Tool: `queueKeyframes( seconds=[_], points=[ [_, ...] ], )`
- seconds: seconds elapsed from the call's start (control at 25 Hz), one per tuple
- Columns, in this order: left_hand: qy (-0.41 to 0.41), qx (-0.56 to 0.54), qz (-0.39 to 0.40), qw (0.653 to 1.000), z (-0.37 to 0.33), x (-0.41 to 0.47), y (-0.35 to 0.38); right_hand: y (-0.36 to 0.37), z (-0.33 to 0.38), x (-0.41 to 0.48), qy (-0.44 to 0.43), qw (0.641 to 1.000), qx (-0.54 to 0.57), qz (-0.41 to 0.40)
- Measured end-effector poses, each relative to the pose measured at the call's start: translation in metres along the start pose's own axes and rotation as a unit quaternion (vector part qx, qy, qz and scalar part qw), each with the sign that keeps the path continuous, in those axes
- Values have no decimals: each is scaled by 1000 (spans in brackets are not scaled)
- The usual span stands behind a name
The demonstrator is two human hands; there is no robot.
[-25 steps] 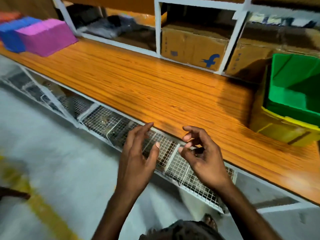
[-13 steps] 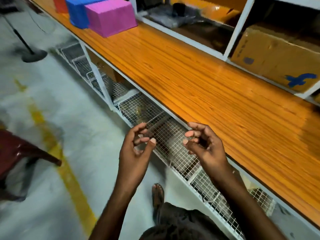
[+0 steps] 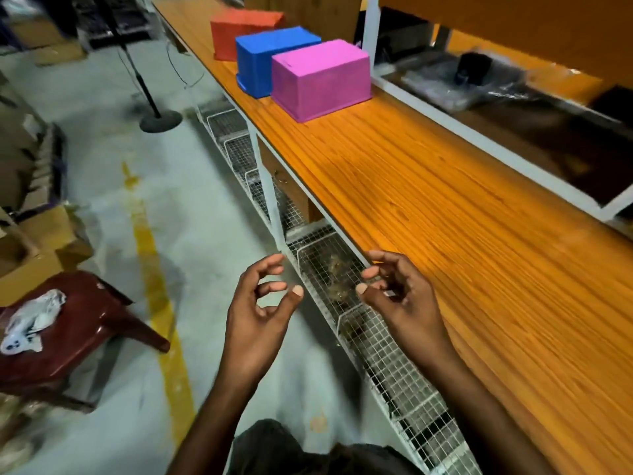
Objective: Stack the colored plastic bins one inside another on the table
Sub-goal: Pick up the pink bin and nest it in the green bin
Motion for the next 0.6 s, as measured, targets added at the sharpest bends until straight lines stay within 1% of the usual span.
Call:
queueKeyframes(
  seconds=[0.2, 0.44, 0.6],
  points=[
    [13, 17, 6, 1000, 0, 117, -43, 69, -8, 99, -30, 998, -44, -16],
    [34, 10, 42, 998, -28, 268, -98, 154, 2, 215, -45, 996, -41, -62],
    [37, -2, 75, 996, -44, 364, -107, 193, 12, 288, -43, 996, -35, -76]
  ],
)
Point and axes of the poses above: each hand's wrist, its own x-axis towards the middle knuckle, its own y-axis out of the palm, z = x × y, the point moved 6 cm from there along x, towards the middle knuckle, and after that the axes turned 4 degrees about -y, right-handed, at the moved point
